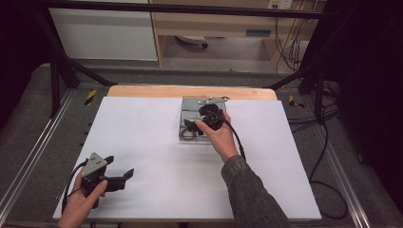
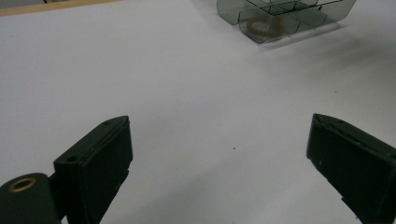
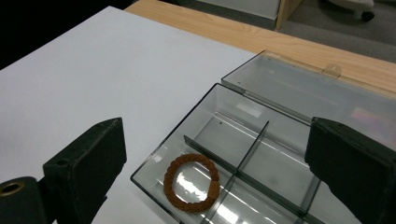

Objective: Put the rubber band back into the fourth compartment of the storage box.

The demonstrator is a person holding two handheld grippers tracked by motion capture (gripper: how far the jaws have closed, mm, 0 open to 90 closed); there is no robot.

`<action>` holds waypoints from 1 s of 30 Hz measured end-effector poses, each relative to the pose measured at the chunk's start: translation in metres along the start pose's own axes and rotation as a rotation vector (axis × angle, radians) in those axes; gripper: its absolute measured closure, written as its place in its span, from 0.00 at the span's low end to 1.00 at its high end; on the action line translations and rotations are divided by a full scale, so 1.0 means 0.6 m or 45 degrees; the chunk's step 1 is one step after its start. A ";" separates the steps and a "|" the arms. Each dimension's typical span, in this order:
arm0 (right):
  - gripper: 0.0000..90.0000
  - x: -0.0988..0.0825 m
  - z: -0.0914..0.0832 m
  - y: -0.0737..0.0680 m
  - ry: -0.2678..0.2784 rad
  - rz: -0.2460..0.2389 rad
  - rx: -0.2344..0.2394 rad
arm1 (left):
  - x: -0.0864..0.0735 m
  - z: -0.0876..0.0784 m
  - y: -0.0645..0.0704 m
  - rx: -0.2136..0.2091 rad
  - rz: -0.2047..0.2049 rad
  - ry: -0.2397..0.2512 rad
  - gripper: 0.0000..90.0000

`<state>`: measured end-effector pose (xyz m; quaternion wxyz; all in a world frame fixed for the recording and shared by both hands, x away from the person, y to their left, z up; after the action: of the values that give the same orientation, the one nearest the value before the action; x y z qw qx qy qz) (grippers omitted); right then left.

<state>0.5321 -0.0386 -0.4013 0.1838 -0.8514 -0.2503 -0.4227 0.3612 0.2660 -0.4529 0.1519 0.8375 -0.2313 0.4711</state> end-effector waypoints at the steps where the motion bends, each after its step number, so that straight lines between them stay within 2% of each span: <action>1: 0.06 0.001 -0.004 0.001 0.008 -0.004 0.001 | 0.000 0.000 0.000 0.001 0.000 0.000 0.07; 6: 0.06 -0.004 -0.026 0.007 0.049 -0.016 0.013 | 0.000 0.000 -0.001 0.005 -0.004 0.002 0.07; 14: 0.06 -0.024 -0.066 0.024 0.078 -0.034 0.001 | -0.001 0.000 0.000 0.001 -0.009 -0.001 0.07; 16: 0.06 -0.029 -0.080 0.030 0.090 -0.029 0.016 | -0.001 0.000 -0.001 0.004 -0.014 0.001 0.07; 20: 0.07 -0.042 -0.110 0.041 0.115 -0.018 0.018 | -0.001 0.001 0.000 0.002 -0.012 0.000 0.07; 23: 0.07 -0.055 -0.127 0.049 0.114 -0.039 0.003 | -0.001 0.000 0.000 0.005 -0.011 0.003 0.07; 30: 0.06 -0.089 -0.167 0.068 0.145 -0.042 -0.007 | 0.000 -0.001 -0.004 0.016 -0.024 0.010 0.07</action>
<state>0.4654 -0.1382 -0.3911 0.1886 -0.8222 -0.2522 -0.4742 0.3617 0.2684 -0.4528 0.1521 0.8387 -0.2199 0.4745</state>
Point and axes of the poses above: each handheld gripper's, and its own axes: z roughly forward along the jaws, x roughly out of its top, y roughly to its right, the point moved 5 cm from there along z, roughly forward along the jaws, and after that the axes turned 1 degree about -y, right-handed, at the moved point
